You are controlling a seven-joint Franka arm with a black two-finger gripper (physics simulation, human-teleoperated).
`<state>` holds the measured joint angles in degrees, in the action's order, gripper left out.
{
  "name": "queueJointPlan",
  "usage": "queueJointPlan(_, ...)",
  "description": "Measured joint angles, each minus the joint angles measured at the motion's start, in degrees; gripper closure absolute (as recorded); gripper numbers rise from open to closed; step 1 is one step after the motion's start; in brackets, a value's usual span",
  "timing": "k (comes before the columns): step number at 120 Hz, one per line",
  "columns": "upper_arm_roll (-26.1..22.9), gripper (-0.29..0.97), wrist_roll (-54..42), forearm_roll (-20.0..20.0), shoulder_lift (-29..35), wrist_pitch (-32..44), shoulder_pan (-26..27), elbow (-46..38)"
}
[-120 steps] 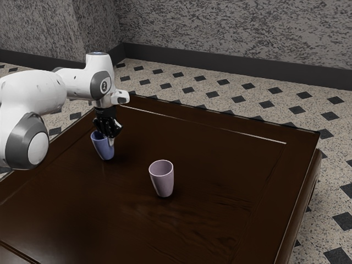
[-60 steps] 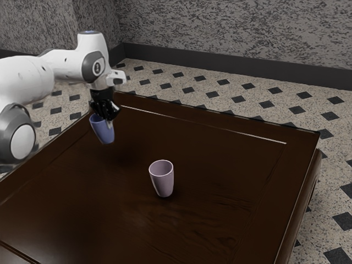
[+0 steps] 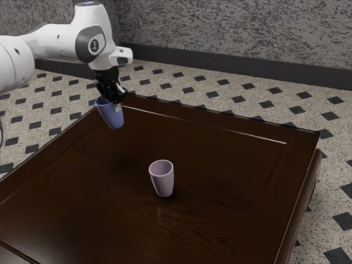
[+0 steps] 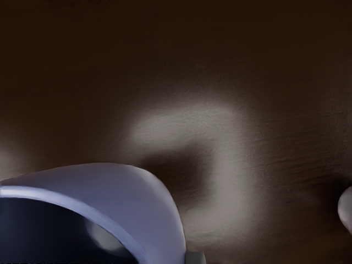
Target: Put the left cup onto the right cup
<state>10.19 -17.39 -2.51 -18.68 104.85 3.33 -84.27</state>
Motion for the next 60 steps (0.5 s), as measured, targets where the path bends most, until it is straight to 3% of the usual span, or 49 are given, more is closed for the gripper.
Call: queueJointPlan(60, -5.9, 0.79, 0.0, 1.7, 4.2, -1.8, 4.8, -3.2)
